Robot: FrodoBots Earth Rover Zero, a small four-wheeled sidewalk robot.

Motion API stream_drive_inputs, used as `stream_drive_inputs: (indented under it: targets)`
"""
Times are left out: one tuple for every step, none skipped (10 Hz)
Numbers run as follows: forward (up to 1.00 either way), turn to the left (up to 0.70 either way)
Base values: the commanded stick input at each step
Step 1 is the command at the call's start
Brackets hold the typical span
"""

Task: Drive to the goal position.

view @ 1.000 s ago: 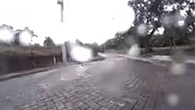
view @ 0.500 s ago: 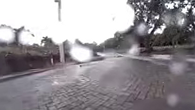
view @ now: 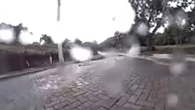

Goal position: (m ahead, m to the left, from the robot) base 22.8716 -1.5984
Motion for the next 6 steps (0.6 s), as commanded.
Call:
stream_drive_inputs:
  targets:
    - [0.85,0.0]
    - [0.85,0.0]
    - [0.85,0.0]
    - [0.85,0.0]
    - [0.85,0.0]
    - [0.85,0.0]
